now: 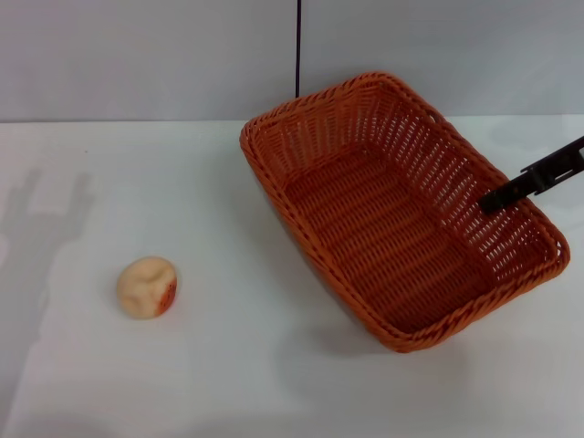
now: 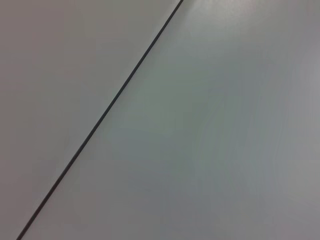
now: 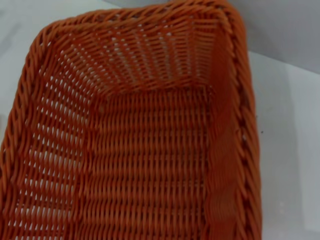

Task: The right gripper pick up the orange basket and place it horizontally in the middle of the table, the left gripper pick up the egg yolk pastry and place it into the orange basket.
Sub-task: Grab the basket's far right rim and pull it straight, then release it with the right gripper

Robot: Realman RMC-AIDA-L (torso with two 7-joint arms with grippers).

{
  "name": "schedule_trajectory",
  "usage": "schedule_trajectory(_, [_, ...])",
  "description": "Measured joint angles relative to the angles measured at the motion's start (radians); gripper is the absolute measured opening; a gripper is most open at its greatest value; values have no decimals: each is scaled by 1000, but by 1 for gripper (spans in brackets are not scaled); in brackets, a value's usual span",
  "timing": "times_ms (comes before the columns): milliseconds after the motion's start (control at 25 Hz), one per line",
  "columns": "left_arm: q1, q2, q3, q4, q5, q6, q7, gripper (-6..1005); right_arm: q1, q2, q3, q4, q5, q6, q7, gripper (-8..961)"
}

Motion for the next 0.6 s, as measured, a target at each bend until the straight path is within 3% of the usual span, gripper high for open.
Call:
schedule_trajectory(80, [0, 0, 0, 0, 0, 0, 0, 758, -4, 7, -2, -2, -1, 3, -14, 707])
schedule_trajectory(600, [0, 0, 2, -3, 0, 2, 0, 752, -19, 10, -2, -10, -3, 5, -27, 215])
